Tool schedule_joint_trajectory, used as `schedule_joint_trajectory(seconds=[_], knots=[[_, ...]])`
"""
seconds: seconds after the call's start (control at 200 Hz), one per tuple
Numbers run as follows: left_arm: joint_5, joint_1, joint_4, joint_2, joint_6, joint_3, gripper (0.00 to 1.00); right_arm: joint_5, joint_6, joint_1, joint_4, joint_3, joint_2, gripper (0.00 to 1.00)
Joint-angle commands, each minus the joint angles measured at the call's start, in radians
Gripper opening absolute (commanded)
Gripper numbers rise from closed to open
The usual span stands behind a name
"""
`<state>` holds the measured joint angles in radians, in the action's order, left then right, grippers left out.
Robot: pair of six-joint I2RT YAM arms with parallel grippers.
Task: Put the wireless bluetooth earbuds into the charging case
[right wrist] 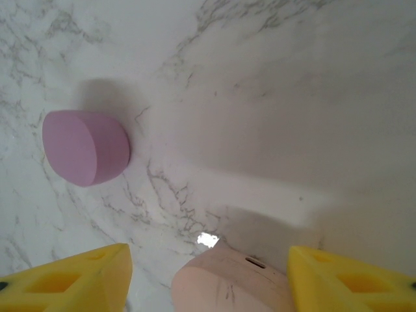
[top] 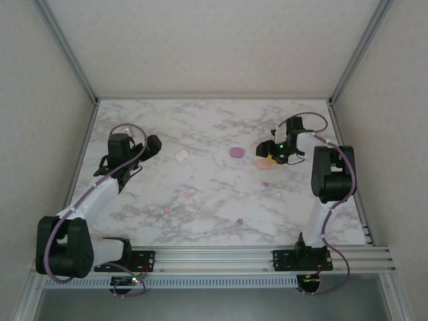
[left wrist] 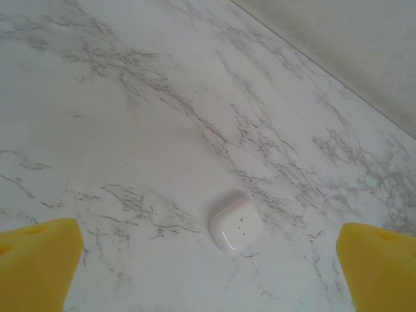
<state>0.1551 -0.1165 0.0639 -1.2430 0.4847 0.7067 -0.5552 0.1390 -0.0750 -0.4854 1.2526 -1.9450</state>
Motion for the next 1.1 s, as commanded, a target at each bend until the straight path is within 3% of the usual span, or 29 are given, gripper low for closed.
schedule_joint_trajectory(seconds=[0.0, 0.22, 0.526, 0.661, 1.096], knots=[[-0.006, -0.013, -0.024, -0.011, -0.027, 0.038, 1.0, -0.031, -0.04, -0.027, -0.054, -0.029, 0.044, 0.64], [-0.012, -0.02, -0.039, -0.016, -0.033, 0.045, 1.0, 0.031, -0.075, -0.081, -0.105, -0.057, 0.091, 0.61], [-0.012, -0.031, -0.048, -0.032, -0.038, 0.072, 1.0, 0.34, -0.182, -0.185, -0.186, -0.015, 0.112, 0.61], [-0.018, -0.039, -0.062, -0.034, -0.043, 0.084, 1.0, 0.414, -0.205, -0.227, -0.193, -0.009, 0.097, 0.63], [-0.024, -0.043, -0.093, -0.03, -0.052, 0.097, 1.0, 0.47, -0.228, -0.274, -0.167, -0.01, 0.053, 0.53]])
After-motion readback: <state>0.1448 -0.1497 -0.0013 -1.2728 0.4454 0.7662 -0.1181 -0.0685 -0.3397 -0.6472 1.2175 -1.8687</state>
